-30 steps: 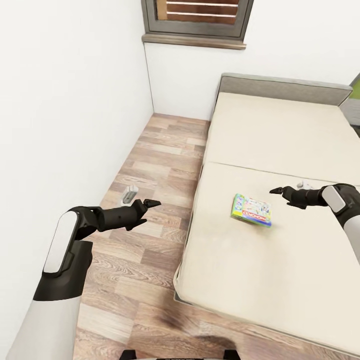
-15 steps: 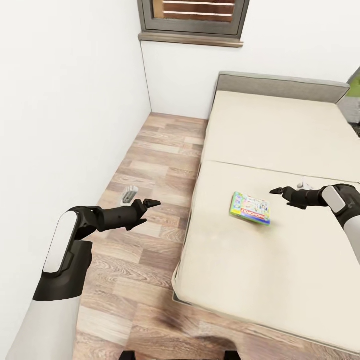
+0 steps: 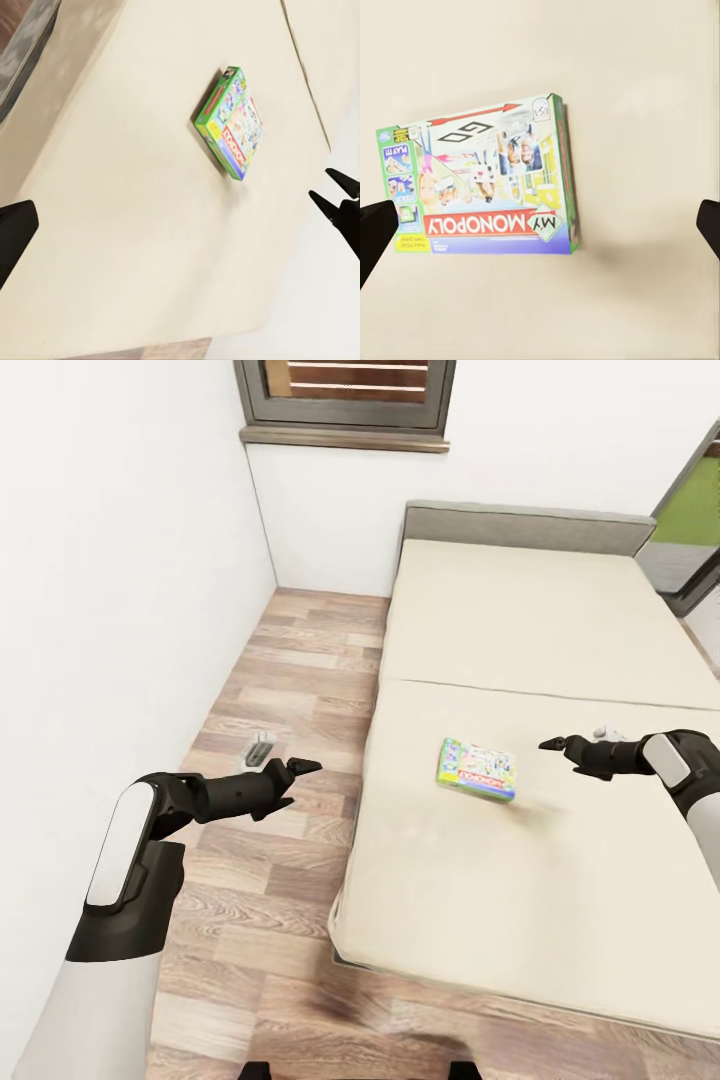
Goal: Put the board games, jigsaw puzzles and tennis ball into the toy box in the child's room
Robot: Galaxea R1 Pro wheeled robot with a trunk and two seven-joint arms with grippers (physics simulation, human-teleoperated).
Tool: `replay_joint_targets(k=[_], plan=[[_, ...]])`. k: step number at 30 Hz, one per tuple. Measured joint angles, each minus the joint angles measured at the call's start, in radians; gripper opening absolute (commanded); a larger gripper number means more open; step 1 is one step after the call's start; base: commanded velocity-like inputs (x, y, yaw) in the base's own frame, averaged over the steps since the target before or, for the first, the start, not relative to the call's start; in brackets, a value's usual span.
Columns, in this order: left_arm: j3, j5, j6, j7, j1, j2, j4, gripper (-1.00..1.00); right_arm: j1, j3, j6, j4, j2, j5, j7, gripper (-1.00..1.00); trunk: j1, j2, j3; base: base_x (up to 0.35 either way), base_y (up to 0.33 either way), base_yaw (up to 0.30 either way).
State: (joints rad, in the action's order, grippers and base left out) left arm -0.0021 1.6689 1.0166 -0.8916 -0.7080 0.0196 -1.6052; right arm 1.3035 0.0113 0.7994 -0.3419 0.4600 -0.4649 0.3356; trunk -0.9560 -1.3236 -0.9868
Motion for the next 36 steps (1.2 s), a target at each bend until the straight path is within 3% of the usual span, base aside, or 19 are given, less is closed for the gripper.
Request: replay_joint_targets(k=[23, 29, 36], plan=[[0.001, 0.000, 0.000, 0.000, 0.000, 0.000, 0.000, 1.00, 0.000, 0.001, 0.002, 0.000, 0.001, -0.003, 0.007, 1.00, -0.080, -0.147, -0.066, 0.000, 0.000, -0.019], [0.001, 0.000, 0.000, 0.000, 0.000, 0.000, 0.000, 1.00, -0.001, 0.000, 0.001, 0.000, 0.001, -0.002, 0.053, 1.00, -0.103, -0.189, -0.085, 0.000, 0.000, -0.001], [0.001, 0.000, 0.000, 0.000, 0.000, -0.001, 0.000, 1.00, -0.001, -0.002, -0.002, 0.000, 0.000, 0.000, 0.141, 1.00, -0.104, -0.189, -0.085, 0.000, 0.000, 0.000]])
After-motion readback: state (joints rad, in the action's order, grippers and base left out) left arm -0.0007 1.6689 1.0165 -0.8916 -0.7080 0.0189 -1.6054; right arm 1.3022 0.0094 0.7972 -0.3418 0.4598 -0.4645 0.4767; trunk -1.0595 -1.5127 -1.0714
